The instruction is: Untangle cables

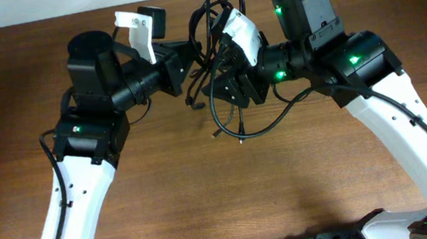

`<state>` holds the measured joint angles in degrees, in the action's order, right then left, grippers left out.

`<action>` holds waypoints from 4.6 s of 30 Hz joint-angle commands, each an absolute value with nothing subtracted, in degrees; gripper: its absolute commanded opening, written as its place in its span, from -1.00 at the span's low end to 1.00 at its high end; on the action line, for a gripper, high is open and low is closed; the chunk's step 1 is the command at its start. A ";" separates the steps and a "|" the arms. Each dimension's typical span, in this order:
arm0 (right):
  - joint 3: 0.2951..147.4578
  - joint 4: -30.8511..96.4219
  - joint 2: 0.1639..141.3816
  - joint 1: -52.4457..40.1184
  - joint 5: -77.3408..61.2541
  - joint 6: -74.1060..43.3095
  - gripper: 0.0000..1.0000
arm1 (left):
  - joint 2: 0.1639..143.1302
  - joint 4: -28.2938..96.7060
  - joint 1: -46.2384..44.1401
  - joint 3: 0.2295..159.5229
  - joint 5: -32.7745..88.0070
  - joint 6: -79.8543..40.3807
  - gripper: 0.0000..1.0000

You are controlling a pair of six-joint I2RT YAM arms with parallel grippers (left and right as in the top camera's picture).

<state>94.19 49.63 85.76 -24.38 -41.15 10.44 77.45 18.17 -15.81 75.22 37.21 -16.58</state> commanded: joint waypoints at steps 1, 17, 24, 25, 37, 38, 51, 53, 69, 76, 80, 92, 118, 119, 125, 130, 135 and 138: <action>95.07 49.45 84.51 -24.36 -40.93 6.57 0.28 | 75.90 20.16 -15.46 75.48 21.96 -17.34 -1.00; 95.07 43.86 84.38 -24.36 -38.26 11.22 0.29 | 75.88 18.61 -16.80 75.48 39.40 -21.85 -1.00; 95.07 44.27 84.38 -24.36 -32.88 11.99 0.02 | 75.88 16.40 -17.52 75.48 42.48 -21.82 -1.00; 95.07 44.34 84.38 -24.36 -32.91 11.97 -0.19 | 75.88 16.27 -17.52 75.48 42.46 -21.82 -1.00; 95.24 46.00 84.07 -24.29 -38.92 11.53 -0.92 | 75.88 16.84 -17.47 75.48 35.51 -19.40 -1.00; 95.26 45.80 83.64 -24.29 -40.62 11.53 -0.92 | 75.90 19.09 -17.47 75.48 30.68 -18.35 -1.00; 95.33 36.12 72.95 -24.25 -36.45 2.96 -0.92 | 75.90 33.32 -17.47 75.48 14.83 7.20 -1.00; 95.33 36.16 72.10 -24.25 -35.07 0.97 -0.92 | 75.90 34.20 -17.47 75.48 8.88 7.84 -1.00; 95.26 50.76 75.83 -24.36 -27.38 1.26 0.37 | 75.88 22.96 -17.47 75.48 25.15 -9.87 -1.00; 95.26 49.93 81.60 -24.36 -34.20 4.27 0.37 | 75.88 17.34 -17.47 75.48 35.09 -18.87 -1.00; 95.26 49.04 81.87 -24.36 -35.62 4.25 0.39 | 75.88 16.97 -17.50 75.48 35.22 -23.68 -1.00; 95.26 47.55 81.87 -24.36 -39.00 4.25 -0.43 | 75.88 13.08 -21.87 75.48 35.09 -26.30 -1.00; 95.26 47.57 82.37 -24.36 -41.56 6.22 -0.92 | 75.88 10.96 -22.37 75.48 39.27 -29.30 -1.00; 95.26 47.55 82.41 -24.36 -41.58 6.17 -0.92 | 75.88 11.00 -22.35 75.48 39.27 -29.28 -1.00; 95.29 45.65 81.82 -24.36 -50.35 6.17 -0.92 | 75.90 13.23 -22.35 75.48 30.57 -28.56 -1.00; 95.33 39.18 78.83 -24.29 -57.98 5.04 -0.92 | 75.90 23.16 -22.35 75.48 12.71 -22.76 -1.00; 95.37 35.14 74.81 -21.78 -57.87 2.52 -0.92 | 75.90 28.40 -22.28 75.48 5.08 -16.40 -1.00; 95.39 32.91 72.75 -15.55 -57.89 -4.89 -0.92 | 75.90 30.70 -22.20 75.48 -0.43 -11.94 -1.00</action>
<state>94.59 34.83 76.16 -20.21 -54.59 1.74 76.27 29.17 -22.50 75.24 8.40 -18.11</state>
